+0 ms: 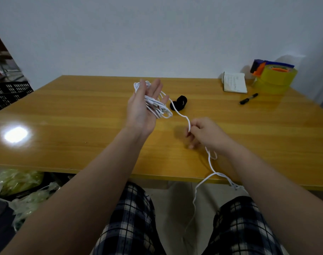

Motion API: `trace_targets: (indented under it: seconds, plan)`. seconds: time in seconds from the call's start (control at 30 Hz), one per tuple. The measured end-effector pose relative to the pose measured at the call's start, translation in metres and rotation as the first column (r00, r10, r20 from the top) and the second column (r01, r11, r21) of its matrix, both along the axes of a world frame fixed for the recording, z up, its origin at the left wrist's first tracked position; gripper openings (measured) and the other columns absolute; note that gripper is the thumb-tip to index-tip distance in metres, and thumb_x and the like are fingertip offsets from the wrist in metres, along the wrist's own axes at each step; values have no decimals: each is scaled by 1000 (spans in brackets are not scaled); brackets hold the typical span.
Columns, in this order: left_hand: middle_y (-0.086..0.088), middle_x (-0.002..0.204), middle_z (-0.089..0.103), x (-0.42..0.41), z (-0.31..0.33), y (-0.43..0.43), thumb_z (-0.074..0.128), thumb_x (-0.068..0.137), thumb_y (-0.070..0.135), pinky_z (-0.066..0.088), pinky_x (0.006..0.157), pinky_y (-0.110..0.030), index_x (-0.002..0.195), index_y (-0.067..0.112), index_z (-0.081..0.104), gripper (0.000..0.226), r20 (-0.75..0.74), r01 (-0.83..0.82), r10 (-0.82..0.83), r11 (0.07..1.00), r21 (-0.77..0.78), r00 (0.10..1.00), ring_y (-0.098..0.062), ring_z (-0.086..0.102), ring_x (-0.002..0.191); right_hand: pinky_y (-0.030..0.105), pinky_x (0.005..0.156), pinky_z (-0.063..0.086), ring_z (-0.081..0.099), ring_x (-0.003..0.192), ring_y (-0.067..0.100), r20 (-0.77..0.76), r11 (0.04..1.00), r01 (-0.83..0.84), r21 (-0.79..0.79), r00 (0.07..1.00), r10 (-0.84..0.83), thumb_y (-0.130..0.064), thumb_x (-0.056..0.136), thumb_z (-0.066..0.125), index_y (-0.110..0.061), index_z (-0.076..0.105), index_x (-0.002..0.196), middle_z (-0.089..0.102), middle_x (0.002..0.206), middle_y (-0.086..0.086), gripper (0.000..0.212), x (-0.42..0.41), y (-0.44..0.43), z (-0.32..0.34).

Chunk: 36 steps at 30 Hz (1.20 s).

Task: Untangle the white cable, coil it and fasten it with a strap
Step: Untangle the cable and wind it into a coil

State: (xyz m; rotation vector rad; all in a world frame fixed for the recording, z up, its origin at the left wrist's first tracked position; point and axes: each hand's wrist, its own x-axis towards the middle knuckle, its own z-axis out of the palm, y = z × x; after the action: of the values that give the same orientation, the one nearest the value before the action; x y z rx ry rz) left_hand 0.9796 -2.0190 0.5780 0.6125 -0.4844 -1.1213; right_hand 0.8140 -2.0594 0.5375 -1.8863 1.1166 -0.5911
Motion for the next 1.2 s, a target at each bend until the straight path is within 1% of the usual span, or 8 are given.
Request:
trace_targets:
  seconds: [0.1, 0.27, 0.43, 0.57, 0.77, 0.9, 1.03, 1.2]
  plan:
    - [-16, 132, 58, -1, -2, -1, 40, 101, 29, 51, 94, -46, 132, 5, 40, 39, 5, 6, -6, 1000, 26, 1000, -24, 53, 126, 49, 73, 56, 63, 71, 32, 105, 999, -14, -48, 994, 19, -10, 85, 47, 8, 57, 71, 57, 80, 21, 25, 4, 12, 0]
    - [-12, 136, 55, 1, -3, 0, 39, 100, 34, 53, 89, -52, 141, 4, 35, 50, 7, 93, -93, 995, 40, 996, -29, 50, 128, 40, 69, 40, 52, 74, 29, -68, 926, 34, -376, 996, -64, -32, 100, 32, 1, 53, 70, 52, 77, 17, 49, 7, 9, -5]
    - [-16, 148, 40, -18, 3, 9, 35, 101, 33, 54, 85, -53, 142, 4, 28, 51, 20, 315, -316, 949, 21, 949, -37, 54, 118, 28, 37, 37, 53, 48, 31, 33, 961, 253, -114, 967, -251, -20, 100, 31, -9, 59, 99, 53, 57, 10, 30, 8, -15, -15]
    - [-12, 149, 37, -34, 10, 5, 35, 102, 26, 52, 88, -54, 116, 6, 44, 26, 65, 369, -371, 929, 34, 927, -38, 53, 121, 36, 72, 43, 58, 95, 37, -328, 915, -80, -396, 943, -59, -23, 98, 38, -9, 60, 96, 65, 98, 19, 27, 15, -5, -20]
    - [-4, 127, 46, -9, 2, -21, 40, 102, 22, 46, 87, -36, 105, 14, 47, 11, 297, 41, -99, 980, 193, 950, -25, 47, 125, 37, 80, 47, 57, 107, 30, -671, 796, -452, -403, 737, 79, -35, 99, 37, -27, 53, 127, 63, 117, 9, 33, 16, 8, 5]
    - [-4, 131, 44, 0, -2, -25, 42, 101, 27, 42, 94, -32, 134, 14, 39, 35, 565, -82, -48, 976, 202, 824, -18, 40, 130, 36, 83, 47, 58, 103, 23, -617, 836, -447, -318, 767, 175, -41, 90, 55, -28, 53, 127, 64, 115, 3, 39, 0, 8, 15]
    - [-5, 123, 51, 0, -11, -24, 46, 100, 29, 36, 109, -40, 125, 11, 46, 32, 677, -147, -34, 967, 209, 736, -19, 44, 126, 39, 81, 50, 61, 99, 19, -459, 786, -332, -522, 886, 70, -44, 90, 53, -36, 62, 117, 70, 107, -4, 29, -10, 6, 20]
    - [3, 108, 65, -13, -24, -12, 42, 100, 36, 41, 88, -23, 116, 7, 53, 35, 898, 8, -183, 980, 197, 401, -7, 58, 104, 38, 68, 47, 58, 86, 17, -312, 655, -278, -702, 948, 68, -30, 93, 52, -20, 70, 96, 62, 87, -7, 20, -15, -5, 24]
